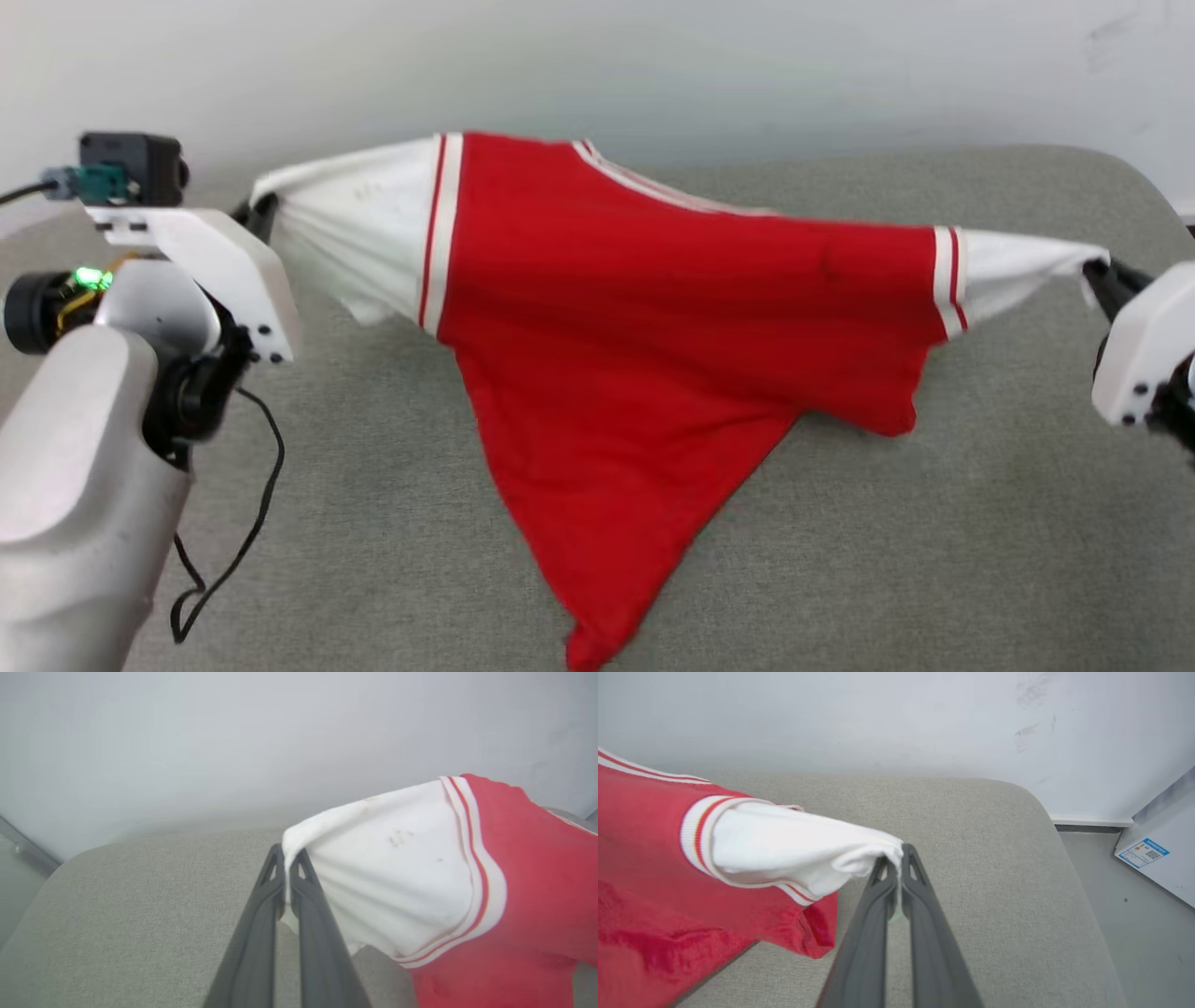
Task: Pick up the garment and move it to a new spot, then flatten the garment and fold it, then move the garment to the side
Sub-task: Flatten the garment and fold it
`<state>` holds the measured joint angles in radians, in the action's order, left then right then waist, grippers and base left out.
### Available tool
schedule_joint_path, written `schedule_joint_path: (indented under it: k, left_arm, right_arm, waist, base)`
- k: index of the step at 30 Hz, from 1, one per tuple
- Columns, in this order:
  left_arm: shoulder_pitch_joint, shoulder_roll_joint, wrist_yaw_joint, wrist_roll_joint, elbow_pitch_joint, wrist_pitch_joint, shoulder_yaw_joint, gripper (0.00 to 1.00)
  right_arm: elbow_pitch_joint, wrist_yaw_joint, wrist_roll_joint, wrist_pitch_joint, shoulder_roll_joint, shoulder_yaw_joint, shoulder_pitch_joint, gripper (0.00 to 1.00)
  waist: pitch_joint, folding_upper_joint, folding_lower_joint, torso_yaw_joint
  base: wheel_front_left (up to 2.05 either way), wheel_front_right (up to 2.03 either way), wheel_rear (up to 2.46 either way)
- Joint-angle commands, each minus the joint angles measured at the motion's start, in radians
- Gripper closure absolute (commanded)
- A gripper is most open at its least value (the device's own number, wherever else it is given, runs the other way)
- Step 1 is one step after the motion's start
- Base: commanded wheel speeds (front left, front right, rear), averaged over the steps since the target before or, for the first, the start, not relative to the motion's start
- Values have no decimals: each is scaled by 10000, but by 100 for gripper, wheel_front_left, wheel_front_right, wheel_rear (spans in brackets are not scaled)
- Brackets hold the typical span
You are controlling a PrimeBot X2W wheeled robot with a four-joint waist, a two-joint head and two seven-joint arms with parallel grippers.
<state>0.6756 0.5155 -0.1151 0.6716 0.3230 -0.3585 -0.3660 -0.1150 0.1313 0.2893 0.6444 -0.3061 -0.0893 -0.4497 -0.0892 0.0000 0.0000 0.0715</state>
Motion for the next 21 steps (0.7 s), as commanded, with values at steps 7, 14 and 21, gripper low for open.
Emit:
schedule_joint_path:
  k: [7,14,21]
  left_arm:
    - [1759,-115,-40,-265,809,653,302,100]
    - [4569,-203,122,-655,1943,1779,654,100]
    - [7263,-155,319,-907,2618,2920,980,100]
  right_arm:
    - [-1427,-13,184,-504,-401,510,-2512,100]
    - [-2741,-13,-95,-1543,-487,819,-5746,100]
    - [-3796,-13,-814,-2880,-570,901,-8893,100]
  waist:
    - [-458,0,0,-227]
    - [-1953,0,0,-280]
    - [-3544,0,0,-269]
  base:
    - [0,0,0]
    - [0,0,0]
    - [0,0,0]
